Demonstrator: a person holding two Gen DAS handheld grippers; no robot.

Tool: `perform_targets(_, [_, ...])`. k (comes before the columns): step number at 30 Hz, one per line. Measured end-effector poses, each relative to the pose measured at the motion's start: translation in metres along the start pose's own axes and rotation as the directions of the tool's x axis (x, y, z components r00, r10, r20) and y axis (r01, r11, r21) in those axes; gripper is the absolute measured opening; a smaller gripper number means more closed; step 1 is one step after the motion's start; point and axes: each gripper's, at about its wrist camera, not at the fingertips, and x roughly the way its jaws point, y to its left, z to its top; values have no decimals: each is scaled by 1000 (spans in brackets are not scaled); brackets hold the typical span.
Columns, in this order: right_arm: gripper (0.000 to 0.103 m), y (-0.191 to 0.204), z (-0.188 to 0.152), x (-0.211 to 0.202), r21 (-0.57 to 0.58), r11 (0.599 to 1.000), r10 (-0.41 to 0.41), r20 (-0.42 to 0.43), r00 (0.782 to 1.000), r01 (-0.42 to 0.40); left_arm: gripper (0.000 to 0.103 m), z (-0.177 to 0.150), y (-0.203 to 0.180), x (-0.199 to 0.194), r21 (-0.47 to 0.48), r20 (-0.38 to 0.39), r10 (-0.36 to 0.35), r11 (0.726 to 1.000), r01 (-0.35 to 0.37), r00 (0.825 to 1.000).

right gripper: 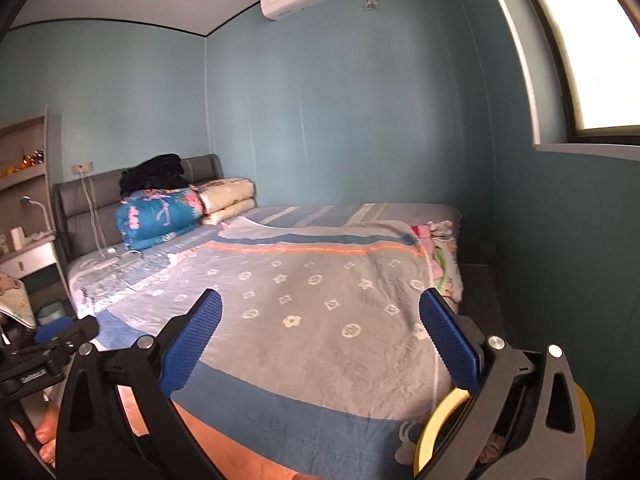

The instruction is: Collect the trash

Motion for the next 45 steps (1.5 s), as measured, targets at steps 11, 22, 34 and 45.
perform_targets(11, [95,-9,-28,1,-9,1000,-25,-63,998,24,95,-16,-8,-15,23,5,32,999,-32,999])
perform_targets(22, [95,-12,-44,12,1,999,-46,-84,995,46,95,-23,-15,-13,27,-17,3,1000,-3,1000])
perform_targets(34, [95,-15,-49,23,13,998,-53,-120,991,55,95,-26,-15,-7,15,-31,-5,1000,6,999])
perform_targets(45, [95,-13,-51,26,13,998,-61,-132,989,63,95,-29,-15,-5,11,-44,-12,1000,13,999])
